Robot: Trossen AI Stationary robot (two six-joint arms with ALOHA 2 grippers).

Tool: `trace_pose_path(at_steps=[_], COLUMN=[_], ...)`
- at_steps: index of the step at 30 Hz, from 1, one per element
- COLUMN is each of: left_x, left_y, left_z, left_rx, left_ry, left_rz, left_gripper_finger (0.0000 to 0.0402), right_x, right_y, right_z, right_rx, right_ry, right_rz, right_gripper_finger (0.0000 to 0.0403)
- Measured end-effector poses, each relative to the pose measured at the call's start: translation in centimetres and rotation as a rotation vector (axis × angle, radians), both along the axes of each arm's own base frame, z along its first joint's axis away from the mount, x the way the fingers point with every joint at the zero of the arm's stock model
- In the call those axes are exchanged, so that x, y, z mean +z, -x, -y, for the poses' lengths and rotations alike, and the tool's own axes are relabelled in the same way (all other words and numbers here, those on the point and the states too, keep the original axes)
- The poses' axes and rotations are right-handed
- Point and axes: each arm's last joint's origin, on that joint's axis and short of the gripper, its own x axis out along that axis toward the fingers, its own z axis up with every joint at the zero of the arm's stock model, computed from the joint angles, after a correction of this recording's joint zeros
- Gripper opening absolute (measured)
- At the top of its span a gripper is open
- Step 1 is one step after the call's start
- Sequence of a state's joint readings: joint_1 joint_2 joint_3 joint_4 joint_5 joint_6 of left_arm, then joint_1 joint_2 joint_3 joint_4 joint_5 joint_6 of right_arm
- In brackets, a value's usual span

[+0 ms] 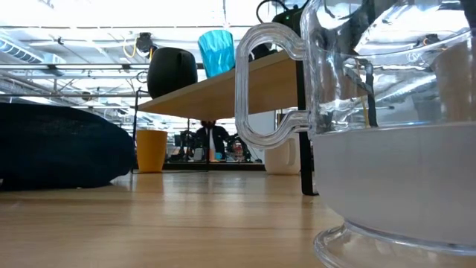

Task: Stack small to large cups/mugs on shelf
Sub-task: Put the blue cup on the shelf

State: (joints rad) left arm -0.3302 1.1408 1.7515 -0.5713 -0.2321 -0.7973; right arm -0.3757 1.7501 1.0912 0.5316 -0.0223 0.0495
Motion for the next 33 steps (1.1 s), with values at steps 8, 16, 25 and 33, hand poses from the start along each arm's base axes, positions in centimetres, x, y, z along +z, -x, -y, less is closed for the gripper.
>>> trace_pose_path(at_steps=[8,16,25,33], left_x=[0.0,0.0,-0.1,-0.1], left_y=[0.0,0.0,0.0,0.0], left_z=[0.0,0.0,0.0,0.0], left_rx=[0.000,-0.002,-0.004,-0.005], left_ry=[-0.003,-0.001,0.020,0.022], left_rz=[-0.001,-0.005,-0.010,-0.011], left_gripper_finger=[0.0186,0.0186,0.0186,0.0186], right_x=[-0.9,-2.0,-2.1,-2.2], right_y=[-0.6,-1.3,-1.3,-1.2], right_z=[0.1,-0.2,-0.3,0.0], right_rx=[-0.002,0.038,0.064,0.054], right_ry=[-0.014,-0.050,-0.040,-0.048], right_rz=[0.018,0.039,0.026,0.014], right_gripper_finger=[0.0303,0.0303,0.0303,0.0310])
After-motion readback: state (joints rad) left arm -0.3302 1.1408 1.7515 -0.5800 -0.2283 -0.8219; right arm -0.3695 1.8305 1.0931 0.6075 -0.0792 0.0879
